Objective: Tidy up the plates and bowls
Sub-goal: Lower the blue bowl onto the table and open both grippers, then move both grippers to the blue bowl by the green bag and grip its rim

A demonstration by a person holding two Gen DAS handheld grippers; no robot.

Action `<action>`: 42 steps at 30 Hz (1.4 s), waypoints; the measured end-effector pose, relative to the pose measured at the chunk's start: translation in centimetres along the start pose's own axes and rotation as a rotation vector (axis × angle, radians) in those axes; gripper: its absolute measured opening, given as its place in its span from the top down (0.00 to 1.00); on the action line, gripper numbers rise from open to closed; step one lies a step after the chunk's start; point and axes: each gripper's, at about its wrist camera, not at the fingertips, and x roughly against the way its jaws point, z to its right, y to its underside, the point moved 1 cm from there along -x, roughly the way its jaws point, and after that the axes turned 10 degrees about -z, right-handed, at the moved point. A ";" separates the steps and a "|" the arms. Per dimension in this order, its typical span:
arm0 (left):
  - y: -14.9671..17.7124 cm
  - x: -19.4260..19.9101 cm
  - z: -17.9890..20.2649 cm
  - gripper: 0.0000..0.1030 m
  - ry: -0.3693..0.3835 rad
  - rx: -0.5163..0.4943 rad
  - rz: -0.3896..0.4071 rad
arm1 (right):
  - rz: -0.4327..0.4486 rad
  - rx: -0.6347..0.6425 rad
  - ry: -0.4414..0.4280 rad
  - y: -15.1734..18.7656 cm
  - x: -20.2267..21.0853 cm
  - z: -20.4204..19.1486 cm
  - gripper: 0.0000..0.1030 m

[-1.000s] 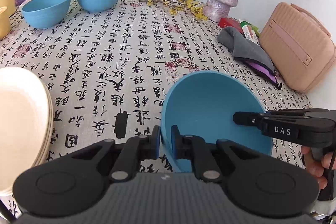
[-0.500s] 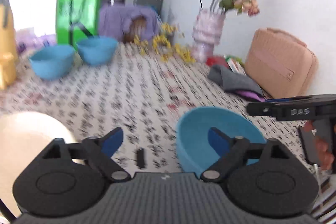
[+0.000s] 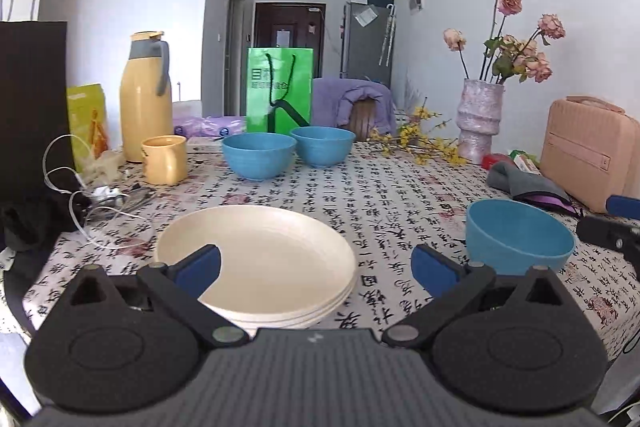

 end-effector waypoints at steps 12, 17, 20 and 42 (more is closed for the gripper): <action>1.8 3.9 -5.4 0.00 -0.018 0.032 0.063 | 0.049 0.050 -0.074 1.8 1.4 -9.5 0.12; 1.7 3.1 -7.3 0.00 -0.053 0.032 0.068 | 0.042 0.035 -0.056 1.5 0.5 -10.9 0.12; 1.2 2.3 -8.2 0.00 -0.072 0.017 0.071 | 0.033 0.033 -0.072 0.9 -0.2 -11.3 0.12; -16.1 -13.9 -14.9 0.00 0.016 -0.083 0.023 | -0.276 -0.134 -0.209 -14.2 -20.3 -10.7 0.12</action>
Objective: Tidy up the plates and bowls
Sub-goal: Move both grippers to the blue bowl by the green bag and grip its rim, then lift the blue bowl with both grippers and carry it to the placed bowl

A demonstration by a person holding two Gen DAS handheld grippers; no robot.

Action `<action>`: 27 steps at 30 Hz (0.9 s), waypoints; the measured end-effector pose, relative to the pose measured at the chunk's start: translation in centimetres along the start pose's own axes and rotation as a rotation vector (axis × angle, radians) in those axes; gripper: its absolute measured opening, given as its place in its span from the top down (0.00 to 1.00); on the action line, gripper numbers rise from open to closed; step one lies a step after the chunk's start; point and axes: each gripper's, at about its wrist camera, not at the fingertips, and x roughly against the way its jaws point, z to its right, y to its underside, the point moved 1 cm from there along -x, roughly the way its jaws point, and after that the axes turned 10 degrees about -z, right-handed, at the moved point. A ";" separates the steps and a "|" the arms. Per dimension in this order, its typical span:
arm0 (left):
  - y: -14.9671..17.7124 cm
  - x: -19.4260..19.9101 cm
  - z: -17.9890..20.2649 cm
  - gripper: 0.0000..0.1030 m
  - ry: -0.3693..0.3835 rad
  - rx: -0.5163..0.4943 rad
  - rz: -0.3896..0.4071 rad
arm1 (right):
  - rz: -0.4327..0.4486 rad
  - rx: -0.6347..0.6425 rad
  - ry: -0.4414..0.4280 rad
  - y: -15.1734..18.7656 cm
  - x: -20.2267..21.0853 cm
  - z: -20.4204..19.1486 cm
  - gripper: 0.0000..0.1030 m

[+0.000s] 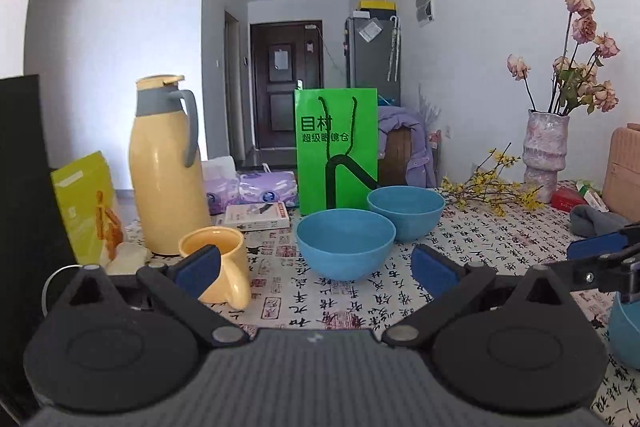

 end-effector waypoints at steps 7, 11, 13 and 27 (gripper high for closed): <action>-5.2 -12.9 -2.7 0.00 0.050 0.070 -0.203 | -0.140 -0.135 -0.015 -8.3 -9.0 3.0 0.12; -6.5 -19.3 -2.8 0.10 0.046 0.113 -0.309 | -0.226 -0.226 -0.015 -11.4 -15.6 4.9 0.19; -6.9 -21.7 -2.1 0.14 0.038 0.062 -0.319 | -0.238 -0.262 0.000 -12.5 -18.6 5.9 0.27; -6.6 -28.9 -2.4 0.72 -0.009 0.130 -0.482 | -0.317 -0.258 0.099 -14.5 -29.7 8.4 0.87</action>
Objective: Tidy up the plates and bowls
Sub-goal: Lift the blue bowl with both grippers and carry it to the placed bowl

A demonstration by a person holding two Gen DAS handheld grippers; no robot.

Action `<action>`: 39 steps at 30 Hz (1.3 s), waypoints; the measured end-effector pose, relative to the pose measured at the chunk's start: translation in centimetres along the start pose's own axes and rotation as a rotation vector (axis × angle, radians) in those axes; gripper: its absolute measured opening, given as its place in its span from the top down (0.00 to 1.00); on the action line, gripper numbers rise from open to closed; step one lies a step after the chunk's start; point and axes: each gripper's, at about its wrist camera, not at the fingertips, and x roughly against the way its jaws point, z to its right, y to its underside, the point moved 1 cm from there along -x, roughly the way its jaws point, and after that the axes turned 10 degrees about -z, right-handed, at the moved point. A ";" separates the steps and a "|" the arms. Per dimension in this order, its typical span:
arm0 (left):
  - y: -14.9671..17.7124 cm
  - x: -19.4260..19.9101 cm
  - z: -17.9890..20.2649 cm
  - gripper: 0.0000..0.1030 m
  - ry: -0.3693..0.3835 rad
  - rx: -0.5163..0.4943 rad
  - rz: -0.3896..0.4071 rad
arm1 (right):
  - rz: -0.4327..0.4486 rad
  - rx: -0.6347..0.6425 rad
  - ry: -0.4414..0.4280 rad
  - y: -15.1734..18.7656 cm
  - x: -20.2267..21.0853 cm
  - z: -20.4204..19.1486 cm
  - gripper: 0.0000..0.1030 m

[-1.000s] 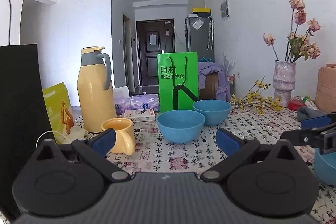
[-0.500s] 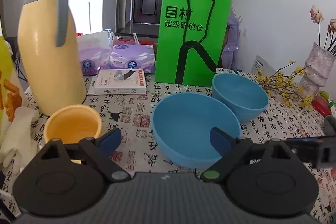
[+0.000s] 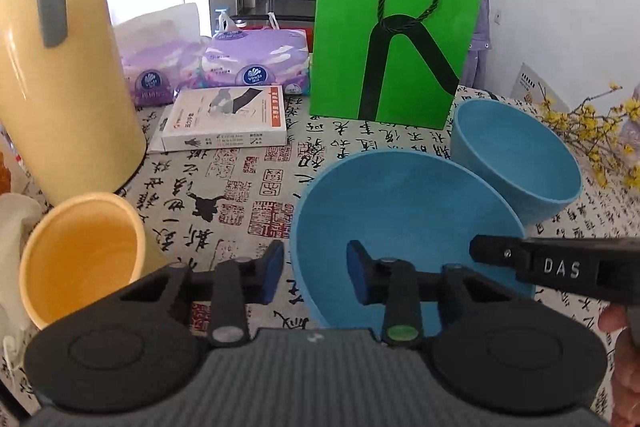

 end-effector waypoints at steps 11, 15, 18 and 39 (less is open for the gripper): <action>3.7 5.2 0.3 0.92 0.040 0.109 0.001 | 0.034 0.083 0.045 3.4 4.3 -0.9 0.92; 6.7 9.6 1.1 0.92 0.055 0.124 0.051 | 0.084 0.133 0.056 6.5 8.5 -1.6 0.92; 9.5 12.9 1.8 0.93 0.060 0.135 0.093 | 0.137 0.167 0.066 9.5 12.0 -2.3 0.92; 36.8 29.9 6.5 0.93 0.015 0.173 0.326 | 0.382 0.228 -0.008 38.2 28.5 -2.7 0.93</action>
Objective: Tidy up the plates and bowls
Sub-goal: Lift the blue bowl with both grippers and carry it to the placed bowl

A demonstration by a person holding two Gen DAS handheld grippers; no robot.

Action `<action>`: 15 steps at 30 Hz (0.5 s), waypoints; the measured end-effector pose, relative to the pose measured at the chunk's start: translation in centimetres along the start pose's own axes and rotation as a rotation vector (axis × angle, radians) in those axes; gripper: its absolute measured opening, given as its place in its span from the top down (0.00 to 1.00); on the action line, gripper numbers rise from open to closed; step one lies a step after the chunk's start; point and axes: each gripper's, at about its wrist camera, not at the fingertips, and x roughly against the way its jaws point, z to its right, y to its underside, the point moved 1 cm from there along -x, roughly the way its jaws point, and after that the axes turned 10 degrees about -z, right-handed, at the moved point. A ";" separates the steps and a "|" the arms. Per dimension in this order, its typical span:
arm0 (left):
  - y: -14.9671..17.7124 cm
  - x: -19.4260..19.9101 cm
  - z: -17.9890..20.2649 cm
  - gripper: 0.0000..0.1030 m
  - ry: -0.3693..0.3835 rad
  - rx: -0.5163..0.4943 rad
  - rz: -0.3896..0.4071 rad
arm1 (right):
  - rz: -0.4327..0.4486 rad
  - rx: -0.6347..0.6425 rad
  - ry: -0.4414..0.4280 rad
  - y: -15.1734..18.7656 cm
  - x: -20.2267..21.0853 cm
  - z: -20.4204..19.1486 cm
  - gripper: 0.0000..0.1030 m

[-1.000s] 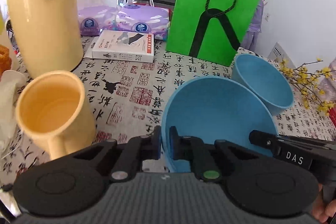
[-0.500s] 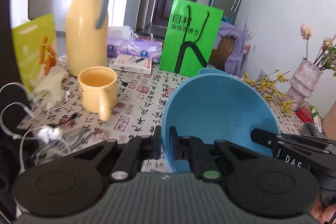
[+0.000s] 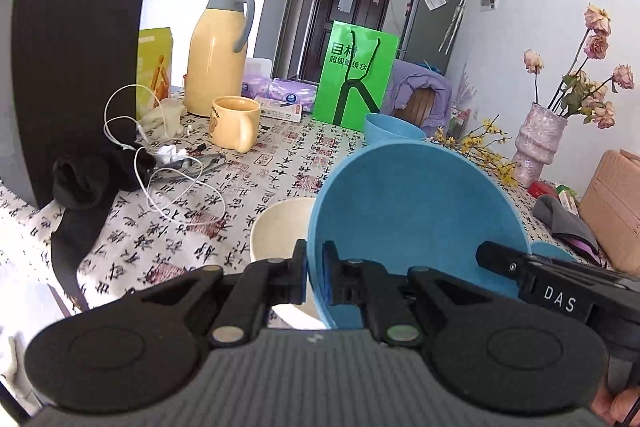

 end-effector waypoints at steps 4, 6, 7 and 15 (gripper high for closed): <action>0.8 0.5 0.7 0.93 0.000 -0.002 -0.001 | 0.013 0.003 -0.001 1.0 1.0 0.1 0.93; 1.0 0.6 1.3 0.93 0.002 -0.009 0.000 | 0.021 0.000 -0.001 1.1 1.2 0.5 0.93; 1.1 0.5 1.7 0.93 0.001 -0.013 -0.001 | 0.022 -0.006 0.000 1.2 1.3 0.8 0.93; -0.6 -1.9 7.2 0.93 0.133 -0.022 -0.033 | 0.056 -0.079 0.044 0.9 3.1 5.9 0.92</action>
